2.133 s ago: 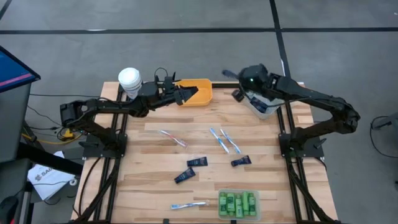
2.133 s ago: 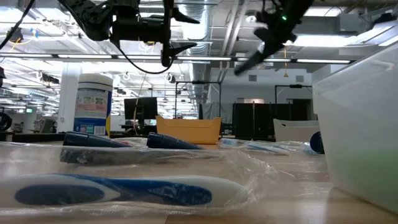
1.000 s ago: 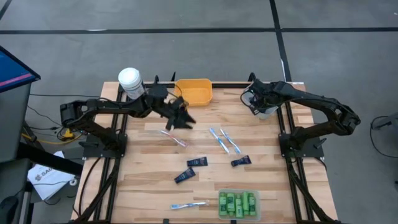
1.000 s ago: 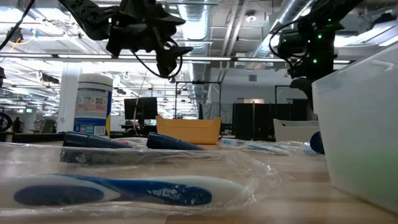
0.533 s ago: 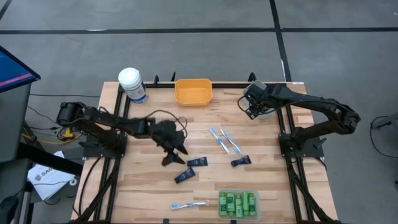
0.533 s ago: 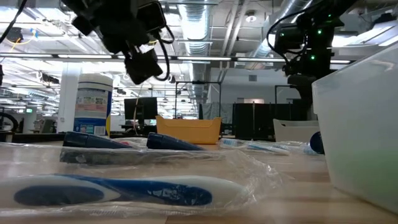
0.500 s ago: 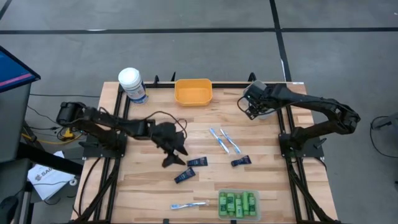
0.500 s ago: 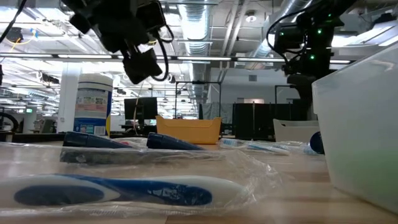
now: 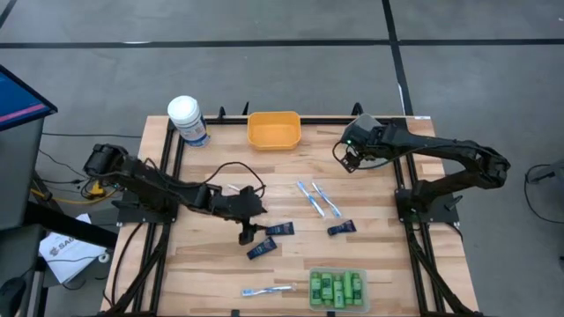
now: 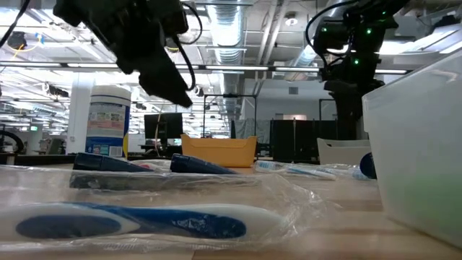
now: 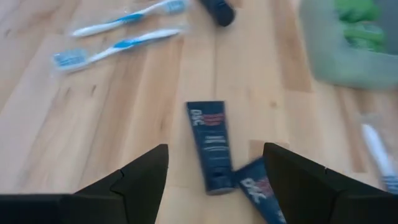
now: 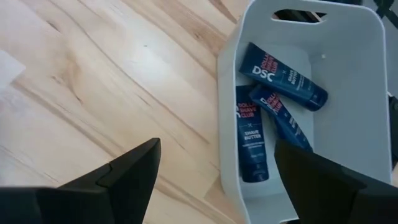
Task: Pick & Place Travel size toiletries
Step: Put the blue shaving cream into the grey bin
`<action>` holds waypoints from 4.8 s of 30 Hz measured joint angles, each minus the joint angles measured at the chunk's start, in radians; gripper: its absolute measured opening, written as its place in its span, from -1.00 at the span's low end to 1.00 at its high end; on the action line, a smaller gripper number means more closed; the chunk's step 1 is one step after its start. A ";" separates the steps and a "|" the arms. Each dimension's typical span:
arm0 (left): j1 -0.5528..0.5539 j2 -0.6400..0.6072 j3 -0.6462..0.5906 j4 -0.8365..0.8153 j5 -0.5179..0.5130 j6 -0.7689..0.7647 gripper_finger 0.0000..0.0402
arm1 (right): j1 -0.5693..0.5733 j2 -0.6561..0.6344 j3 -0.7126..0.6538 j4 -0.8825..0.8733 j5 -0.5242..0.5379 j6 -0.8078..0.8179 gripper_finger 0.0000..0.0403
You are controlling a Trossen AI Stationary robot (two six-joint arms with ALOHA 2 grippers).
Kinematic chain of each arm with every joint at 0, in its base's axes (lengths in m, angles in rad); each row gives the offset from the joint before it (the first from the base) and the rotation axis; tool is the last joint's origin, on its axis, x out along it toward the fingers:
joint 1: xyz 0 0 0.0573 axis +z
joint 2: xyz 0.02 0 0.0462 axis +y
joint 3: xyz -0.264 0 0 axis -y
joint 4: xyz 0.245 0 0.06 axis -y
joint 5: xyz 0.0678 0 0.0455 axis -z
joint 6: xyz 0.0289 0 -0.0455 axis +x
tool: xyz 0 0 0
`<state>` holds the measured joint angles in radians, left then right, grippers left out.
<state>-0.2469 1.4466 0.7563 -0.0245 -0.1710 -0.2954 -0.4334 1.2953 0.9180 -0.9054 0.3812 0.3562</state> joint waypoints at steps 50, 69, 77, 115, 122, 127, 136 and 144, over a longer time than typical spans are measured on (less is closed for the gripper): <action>-0.053 0.308 0.000 0.162 -0.118 0.000 -0.23 | 0.238 0.000 0.000 0.002 -0.015 0.221 0.52; -0.021 0.165 0.002 0.160 -0.259 -0.002 -0.40 | 0.339 0.000 0.001 0.330 -0.257 0.174 0.52; 0.052 -0.056 0.002 0.162 -0.397 0.152 -0.38 | 0.318 0.000 0.001 0.659 -0.424 0.405 0.52; 0.157 -0.103 0.001 0.338 -0.374 0.247 -0.35 | 0.199 0.000 0.001 0.895 -0.625 0.377 -0.54; 0.166 -0.103 0.001 0.343 -0.352 0.250 -0.35 | 0.187 0.000 0.001 0.917 -0.628 0.363 -0.94; 0.167 -0.103 0.001 0.351 -0.342 0.247 -0.29 | 0.150 -0.001 0.001 0.913 -0.627 0.365 -0.98; 0.164 -0.103 0.001 0.275 -0.258 0.204 0.21 | 0.021 -0.049 0.000 0.857 -0.608 0.343 -1.00; 0.162 -0.103 0.001 0.095 -0.241 0.048 0.37 | -0.115 -0.190 0.000 0.404 -0.323 0.193 -1.00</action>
<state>-0.0845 1.3437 0.7574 0.0704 -0.4116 -0.2478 -0.5483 1.1056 0.9184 -0.5011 0.0584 0.5490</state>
